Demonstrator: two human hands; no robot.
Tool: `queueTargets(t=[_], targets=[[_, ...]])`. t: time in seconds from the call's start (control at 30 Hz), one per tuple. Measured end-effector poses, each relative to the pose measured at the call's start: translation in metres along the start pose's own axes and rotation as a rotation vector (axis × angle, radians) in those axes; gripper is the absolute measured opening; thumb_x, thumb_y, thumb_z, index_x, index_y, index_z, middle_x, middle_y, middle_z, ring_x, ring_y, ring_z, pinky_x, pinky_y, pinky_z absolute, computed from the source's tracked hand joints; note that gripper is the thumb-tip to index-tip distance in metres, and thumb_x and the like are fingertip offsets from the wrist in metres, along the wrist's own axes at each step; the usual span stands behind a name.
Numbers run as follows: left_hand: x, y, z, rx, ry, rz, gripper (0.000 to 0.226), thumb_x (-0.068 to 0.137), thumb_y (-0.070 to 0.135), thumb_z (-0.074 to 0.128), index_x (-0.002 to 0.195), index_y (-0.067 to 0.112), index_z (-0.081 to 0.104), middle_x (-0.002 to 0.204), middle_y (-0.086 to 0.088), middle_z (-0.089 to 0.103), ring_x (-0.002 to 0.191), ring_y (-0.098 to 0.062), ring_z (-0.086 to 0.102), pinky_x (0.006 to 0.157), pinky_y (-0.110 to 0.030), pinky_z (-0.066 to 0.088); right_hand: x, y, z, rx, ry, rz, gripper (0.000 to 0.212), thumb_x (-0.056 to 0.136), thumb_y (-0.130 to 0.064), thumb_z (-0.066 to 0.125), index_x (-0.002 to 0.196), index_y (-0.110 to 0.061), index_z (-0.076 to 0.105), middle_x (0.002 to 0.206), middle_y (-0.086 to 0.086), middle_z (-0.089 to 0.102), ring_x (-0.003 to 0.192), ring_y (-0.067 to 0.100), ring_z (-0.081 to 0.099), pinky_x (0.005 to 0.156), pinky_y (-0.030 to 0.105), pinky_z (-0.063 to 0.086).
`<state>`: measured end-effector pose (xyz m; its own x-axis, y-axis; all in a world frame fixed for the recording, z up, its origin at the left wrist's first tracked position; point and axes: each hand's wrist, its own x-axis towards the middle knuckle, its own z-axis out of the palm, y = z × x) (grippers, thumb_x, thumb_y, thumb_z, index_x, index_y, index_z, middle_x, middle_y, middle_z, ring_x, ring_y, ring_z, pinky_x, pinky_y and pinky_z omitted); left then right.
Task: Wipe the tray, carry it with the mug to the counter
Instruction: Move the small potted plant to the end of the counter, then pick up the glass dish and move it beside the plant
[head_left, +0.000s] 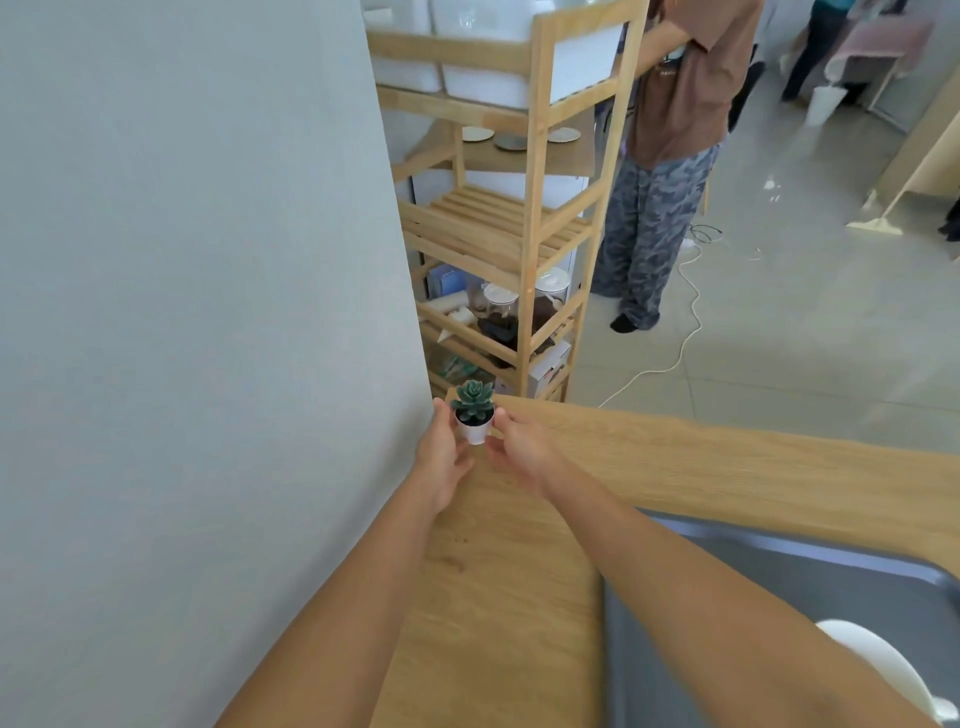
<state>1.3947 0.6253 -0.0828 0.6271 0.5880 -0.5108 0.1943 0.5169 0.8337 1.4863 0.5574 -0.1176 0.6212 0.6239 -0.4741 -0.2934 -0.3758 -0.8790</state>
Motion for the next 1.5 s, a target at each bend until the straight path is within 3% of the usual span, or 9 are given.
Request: queueTargets(t=[0.17,0.3,0.47,0.6,0.77,0.9,1.07,1.37,1.5], targets=[[0.007,0.0,0.002,-0.017,0.022,0.038,0.053,0.098,0.054,0.023,0.143,0.03,0.038,0.138,0.009,0.047,0.137,-0.019,0.036,0.112,-0.047,0.025,0.002,-0.012,-0.001,-0.056,-0.084,-0.035,0.039,0.097,-0.026,0.035,0.132,-0.023,0.052,0.123,0.012,0.061,0.112,0.028,0.057,0.102,0.049,0.044],[-0.016,-0.006,0.019,0.105,0.246,0.018,0.042,0.096,0.049,0.029,0.125,0.027,0.049,0.129,0.005,0.048,0.117,-0.019,0.044,0.102,-0.042,0.037,-0.028,-0.023,-0.021,-0.189,-0.122,-0.027,0.058,0.098,-0.026,0.04,0.151,-0.016,0.02,0.139,0.005,0.04,0.13,0.028,0.042,0.103,0.04,0.042],[-0.067,-0.021,0.088,0.169,0.427,0.154,0.055,0.096,0.041,0.04,0.144,0.014,0.035,0.148,-0.007,0.038,0.132,-0.029,0.041,0.103,-0.036,0.036,-0.108,-0.04,-0.102,-0.171,-0.002,-0.2,0.053,0.096,-0.027,0.048,0.145,-0.013,0.034,0.143,0.013,0.047,0.124,0.027,0.051,0.107,0.047,0.043],[-0.136,-0.033,0.188,0.225,0.212,0.47,0.05,0.093,0.033,0.049,0.14,0.016,0.04,0.145,-0.004,0.041,0.132,-0.022,0.04,0.11,-0.044,0.035,-0.198,-0.03,-0.211,-0.013,0.177,-0.311,0.041,0.096,-0.017,0.051,0.137,-0.01,0.047,0.113,0.024,0.06,0.091,0.02,0.061,0.083,0.031,0.055],[-0.23,-0.073,0.319,0.324,-0.275,0.759,0.039,0.096,0.024,0.05,0.134,0.023,0.045,0.131,0.018,0.043,0.117,0.016,0.04,0.091,-0.006,0.033,-0.295,0.03,-0.351,0.0,0.417,-0.312,0.029,0.096,-0.017,0.052,0.124,-0.011,0.057,0.105,0.015,0.063,0.084,0.02,0.061,0.067,0.021,0.051],[-0.254,-0.148,0.398,0.515,-0.555,0.558,0.038,0.096,0.029,0.05,0.133,0.032,0.046,0.143,0.01,0.041,0.124,0.003,0.038,0.1,-0.021,0.032,-0.348,0.1,-0.433,0.003,0.631,-0.226,0.025,0.094,-0.014,0.055,0.118,-0.013,0.062,0.095,0.005,0.063,0.086,0.018,0.058,0.068,0.023,0.048],[-0.247,-0.232,0.421,0.767,-0.518,0.212,0.044,0.099,0.033,0.042,0.143,0.028,0.038,0.154,0.001,0.029,0.14,-0.018,0.031,0.114,-0.039,0.029,-0.367,0.186,-0.475,-0.05,0.65,-0.045,0.033,0.094,-0.024,0.054,0.126,-0.025,0.057,0.112,0.002,0.055,0.113,0.021,0.054,0.085,0.031,0.046],[-0.244,-0.26,0.435,0.769,-0.481,0.074,0.048,0.099,0.025,0.045,0.145,0.032,0.032,0.122,0.014,0.048,0.095,-0.002,0.046,0.083,-0.022,0.037,-0.353,0.22,-0.477,0.059,0.553,-0.033,0.045,0.087,-0.035,0.061,0.131,-0.036,0.051,0.111,0.0,0.069,0.099,0.013,0.066,0.089,0.039,0.055],[-0.24,-0.261,0.437,0.632,-0.464,-0.013,0.051,0.092,0.017,0.059,0.138,0.034,0.044,0.148,0.007,0.039,0.123,-0.012,0.047,0.098,-0.031,0.04,-0.349,0.224,-0.481,0.132,0.535,-0.043,0.047,0.086,-0.027,0.066,0.13,-0.035,0.052,0.113,0.007,0.068,0.104,0.019,0.066,0.093,0.042,0.054]])
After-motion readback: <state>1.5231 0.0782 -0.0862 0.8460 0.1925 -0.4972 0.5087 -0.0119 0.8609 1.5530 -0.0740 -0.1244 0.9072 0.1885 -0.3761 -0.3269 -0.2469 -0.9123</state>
